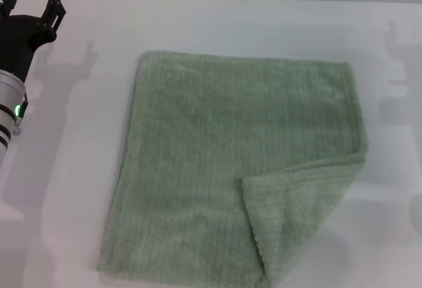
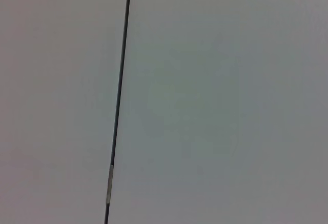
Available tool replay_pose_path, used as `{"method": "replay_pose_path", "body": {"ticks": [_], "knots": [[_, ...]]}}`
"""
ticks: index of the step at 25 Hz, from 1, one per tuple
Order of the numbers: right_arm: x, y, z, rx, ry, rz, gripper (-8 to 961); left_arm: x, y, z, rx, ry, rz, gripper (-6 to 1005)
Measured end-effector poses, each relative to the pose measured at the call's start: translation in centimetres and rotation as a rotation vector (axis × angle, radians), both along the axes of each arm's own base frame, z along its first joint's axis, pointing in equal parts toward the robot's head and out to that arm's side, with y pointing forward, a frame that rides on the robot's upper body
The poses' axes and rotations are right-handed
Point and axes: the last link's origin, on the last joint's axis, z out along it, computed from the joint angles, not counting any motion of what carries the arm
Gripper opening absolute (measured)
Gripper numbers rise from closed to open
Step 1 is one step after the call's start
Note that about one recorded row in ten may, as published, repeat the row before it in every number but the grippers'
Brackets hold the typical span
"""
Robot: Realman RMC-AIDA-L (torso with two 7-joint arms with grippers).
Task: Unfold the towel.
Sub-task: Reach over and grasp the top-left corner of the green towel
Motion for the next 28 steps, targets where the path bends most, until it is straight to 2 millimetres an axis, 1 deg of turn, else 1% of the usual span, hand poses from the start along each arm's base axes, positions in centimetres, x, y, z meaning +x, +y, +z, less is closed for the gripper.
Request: {"method": "replay_pose_path", "body": {"ticks": [28], "knots": [[-0.51, 0.38, -0.01, -0.001, 0.005, 0.013, 671, -0.09, -0.05, -0.04, 0.000, -0.004, 0.006, 784]]}}
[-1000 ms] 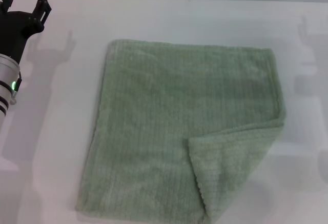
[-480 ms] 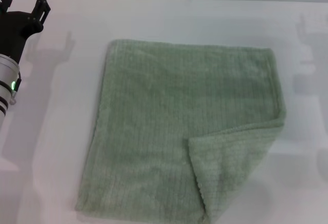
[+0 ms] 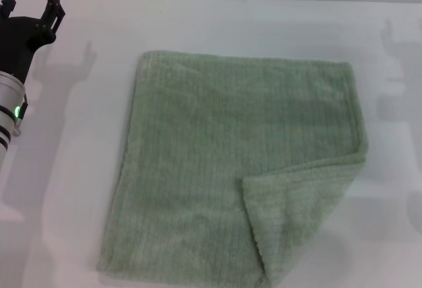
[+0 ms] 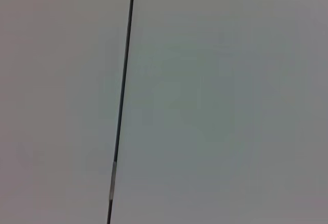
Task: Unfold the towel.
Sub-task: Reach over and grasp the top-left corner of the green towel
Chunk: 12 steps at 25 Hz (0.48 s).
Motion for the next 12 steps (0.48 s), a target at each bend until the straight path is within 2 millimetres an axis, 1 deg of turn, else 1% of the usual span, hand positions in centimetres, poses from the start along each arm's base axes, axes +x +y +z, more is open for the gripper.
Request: {"method": "replay_pose_path", "body": {"ticks": [12], "knots": [[0.14, -0.16, -0.04, 0.000, 0.012, -0.002, 672, 0.36, 0.25, -0.08, -0.001, -0.001, -0.009, 772]]}}
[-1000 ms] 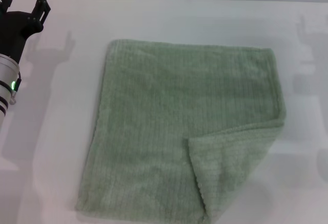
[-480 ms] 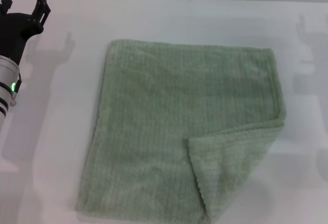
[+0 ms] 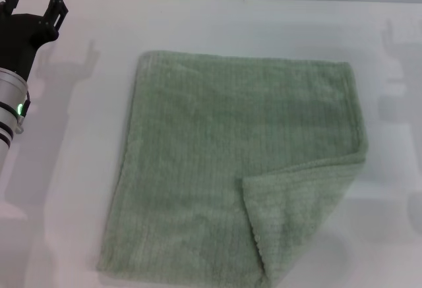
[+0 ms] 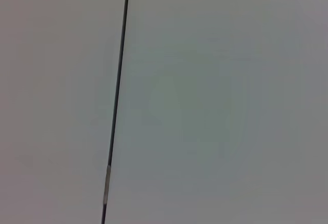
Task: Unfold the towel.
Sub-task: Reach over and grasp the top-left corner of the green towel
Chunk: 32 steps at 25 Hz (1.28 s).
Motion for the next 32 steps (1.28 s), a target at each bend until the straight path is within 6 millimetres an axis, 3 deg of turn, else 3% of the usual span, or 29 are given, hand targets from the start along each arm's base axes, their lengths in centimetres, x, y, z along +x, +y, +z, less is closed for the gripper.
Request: {"method": "replay_pose_path", "body": {"ticks": [23, 32], "knots": [[-0.3, 0.1, 0.0, 0.009, 0.034, 0.005, 672, 0.5, 0.4, 0.1, 0.007, -0.013, -0.011, 750], [-0.4, 0.0, -0.1, 0.008, 0.040, 0.005, 671, 1.1, 0.5, 0.0, -0.071, -0.151, -0.079, 741]]}}
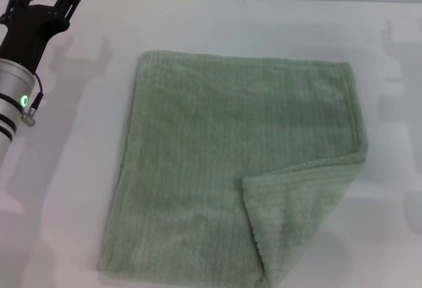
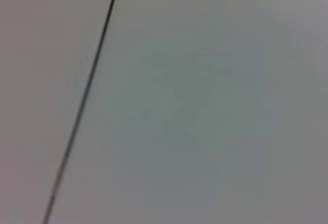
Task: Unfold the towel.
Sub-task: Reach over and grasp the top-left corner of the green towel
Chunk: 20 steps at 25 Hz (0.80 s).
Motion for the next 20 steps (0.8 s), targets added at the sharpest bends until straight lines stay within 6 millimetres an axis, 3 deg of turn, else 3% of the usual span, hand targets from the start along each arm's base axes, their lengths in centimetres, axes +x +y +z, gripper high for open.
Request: {"method": "replay_pose_path", "body": {"ticks": [10, 20], "knots": [[0.1, -0.1, 0.2, 0.007, -0.007, 0.004, 672, 0.9, 0.2, 1.5, -0.225, -0.114, -0.174, 731], [0.2, -0.1, 0.2, 0.010, -0.006, 0.001, 671, 1.5, -0.3, 3.0, -0.324, -0.129, -0.253, 534]]}}
